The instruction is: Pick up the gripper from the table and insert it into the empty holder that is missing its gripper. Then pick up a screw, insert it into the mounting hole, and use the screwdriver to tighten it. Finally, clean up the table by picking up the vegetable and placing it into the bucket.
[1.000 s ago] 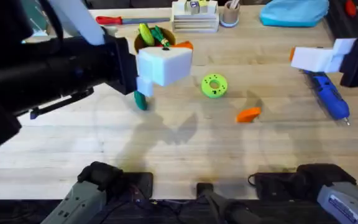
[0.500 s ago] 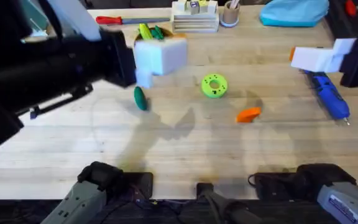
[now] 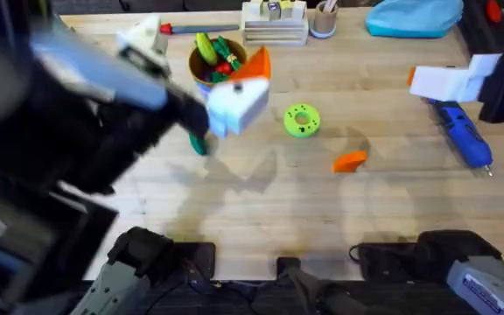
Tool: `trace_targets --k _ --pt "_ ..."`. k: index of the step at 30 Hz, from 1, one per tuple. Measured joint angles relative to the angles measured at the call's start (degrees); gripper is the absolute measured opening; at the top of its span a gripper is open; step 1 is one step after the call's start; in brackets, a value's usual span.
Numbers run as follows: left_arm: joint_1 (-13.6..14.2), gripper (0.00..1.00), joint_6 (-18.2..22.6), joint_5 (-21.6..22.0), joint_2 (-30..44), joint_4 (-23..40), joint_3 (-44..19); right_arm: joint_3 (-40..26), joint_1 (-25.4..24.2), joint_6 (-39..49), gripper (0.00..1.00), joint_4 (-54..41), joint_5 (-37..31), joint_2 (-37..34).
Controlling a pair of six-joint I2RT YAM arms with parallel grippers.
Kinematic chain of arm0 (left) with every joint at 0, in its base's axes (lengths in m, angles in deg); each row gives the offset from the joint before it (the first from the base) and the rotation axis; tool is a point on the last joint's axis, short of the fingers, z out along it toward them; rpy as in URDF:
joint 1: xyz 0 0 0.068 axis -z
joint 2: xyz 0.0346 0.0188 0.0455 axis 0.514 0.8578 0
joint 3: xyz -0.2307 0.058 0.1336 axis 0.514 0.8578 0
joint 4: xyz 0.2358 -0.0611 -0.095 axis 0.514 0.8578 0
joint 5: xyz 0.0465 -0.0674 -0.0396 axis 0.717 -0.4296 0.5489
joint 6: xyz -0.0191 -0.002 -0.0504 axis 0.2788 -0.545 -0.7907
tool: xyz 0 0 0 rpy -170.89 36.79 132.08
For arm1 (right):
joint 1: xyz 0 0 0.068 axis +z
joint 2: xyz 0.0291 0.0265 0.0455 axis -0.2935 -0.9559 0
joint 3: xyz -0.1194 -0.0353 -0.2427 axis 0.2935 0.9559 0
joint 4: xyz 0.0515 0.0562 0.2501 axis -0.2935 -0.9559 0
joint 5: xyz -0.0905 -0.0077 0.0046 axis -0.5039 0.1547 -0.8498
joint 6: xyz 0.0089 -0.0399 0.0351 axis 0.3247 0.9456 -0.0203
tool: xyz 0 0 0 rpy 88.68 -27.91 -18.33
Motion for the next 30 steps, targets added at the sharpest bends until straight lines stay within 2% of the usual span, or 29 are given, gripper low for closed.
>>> trace_targets --k 4,8,16,22,24,30 --pt "0.97 0.993 0.66 -0.88 -9.37 -5.31 9.07 0.0 0.0 0.0 0.942 0.02 0.0 0.0" --pt "1.22 0.993 0.68 -1.27 -17.61 -6.42 16.0 0.0 0.0 0.0 0.942 0.02 0.0 0.0" --pt "1.22 0.992 0.42 -3.13 -29.42 -6.69 23.58 0.0 0.0 0.01 0.941 0.01 0.0 0.0" --pt "1.22 0.993 0.24 -6.21 -31.38 -11.66 30.3 0.0 0.0 0.0 0.943 0.02 0.0 0.0" --pt "1.22 0.993 0.22 -7.32 -31.36 -10.88 32.05 0.0 0.0 0.02 0.943 0.02 0.0 0.0" --pt "1.22 0.993 0.03 -9.29 -31.32 -6.58 32.24 0.0 0.0 0.01 0.942 0.02 0.0 0.0"
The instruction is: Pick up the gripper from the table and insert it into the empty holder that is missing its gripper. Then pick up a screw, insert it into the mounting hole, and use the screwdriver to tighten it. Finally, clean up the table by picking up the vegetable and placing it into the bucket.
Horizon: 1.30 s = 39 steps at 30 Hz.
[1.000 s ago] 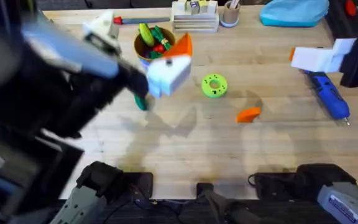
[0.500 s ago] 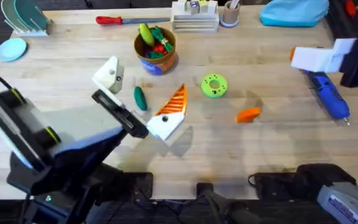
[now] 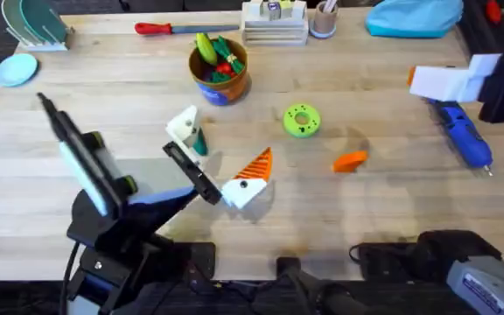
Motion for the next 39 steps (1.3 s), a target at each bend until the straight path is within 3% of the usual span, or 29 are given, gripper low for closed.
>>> trace_targets --k 5,39 --pt "0.0 0.993 -0.03 -0.64 0.09 6.06 0.0 0.0 0.0 -0.01 0.943 -0.02 0.0 0.02" --pt "0.0 0.993 -0.03 -0.7 0.04 6.1 0.0 0.0 0.0 -0.01 0.943 0.02 0.32 0.0"
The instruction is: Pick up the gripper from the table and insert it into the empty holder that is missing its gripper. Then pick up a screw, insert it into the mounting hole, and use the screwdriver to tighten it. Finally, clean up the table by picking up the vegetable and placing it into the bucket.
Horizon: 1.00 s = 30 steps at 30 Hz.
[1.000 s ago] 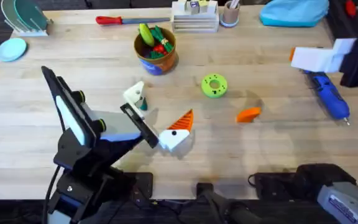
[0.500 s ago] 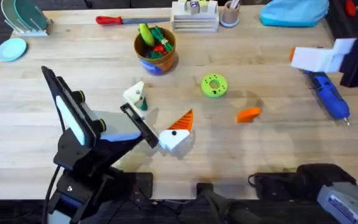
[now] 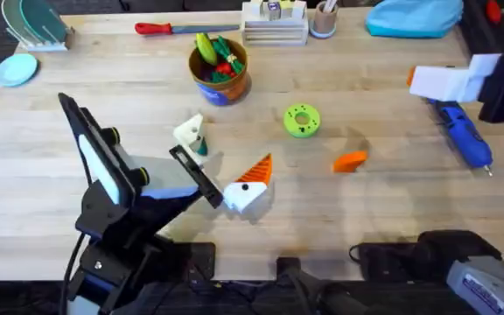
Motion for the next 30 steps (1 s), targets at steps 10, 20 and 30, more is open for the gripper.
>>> trace_targets --k 10,20,30 --pt "0.0 0.993 0.0 0.0 0.0 0.0 0.0 -0.28 3.04 15.47 0.943 -11.99 8.17 -4.52" --pt "0.0 0.993 0.0 0.0 -0.02 0.0 0.0 -0.27 15.62 25.61 0.943 -15.77 3.96 -17.35" --pt "0.0 0.993 0.0 0.0 -0.01 0.0 0.0 -0.28 26.15 32.04 0.942 -13.96 -8.51 -24.97"
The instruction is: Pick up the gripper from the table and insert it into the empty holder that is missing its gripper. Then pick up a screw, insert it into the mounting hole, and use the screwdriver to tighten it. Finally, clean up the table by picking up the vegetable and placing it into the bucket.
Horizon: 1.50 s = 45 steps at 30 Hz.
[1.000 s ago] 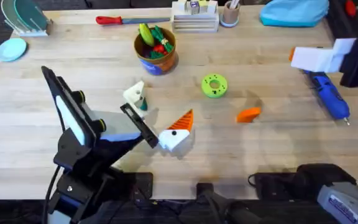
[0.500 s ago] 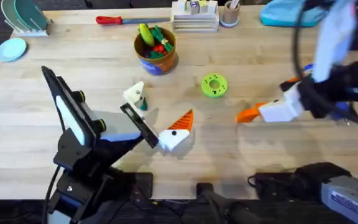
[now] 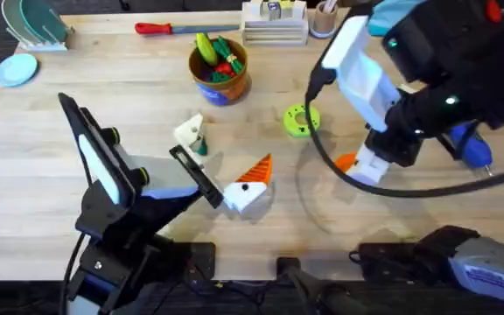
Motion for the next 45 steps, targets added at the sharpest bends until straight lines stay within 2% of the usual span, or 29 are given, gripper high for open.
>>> trace_targets --k 9,13,34,37,41,45 --pt "0.0 0.993 0.0 0.02 0.0 0.0 0.0 0.0 0.28 1.66 0.873 0.73 -1.73 -7.4" --pt "0.0 0.993 0.0 0.02 0.01 0.0 0.0 0.0 0.28 1.87 0.789 2.22 -1.77 -9.39" --pt "0.0 0.993 0.0 0.02 0.01 0.01 0.0 1.58 0.32 1.95 0.722 2.25 -2.17 -10.18" --pt "0.0 0.993 0.01 0.02 0.01 0.02 0.0 1.95 0.32 2.1 0.683 3.11 -2.17 -10.18" --pt "0.0 0.992 0.0 0.02 0.01 0.02 0.0 1.97 0.32 2.29 0.492 3.27 -2.19 -10.18" --pt "0.0 0.993 0.0 0.02 0.01 0.0 0.0 1.97 0.33 2.4 0.145 3.3 -2.22 -10.18"
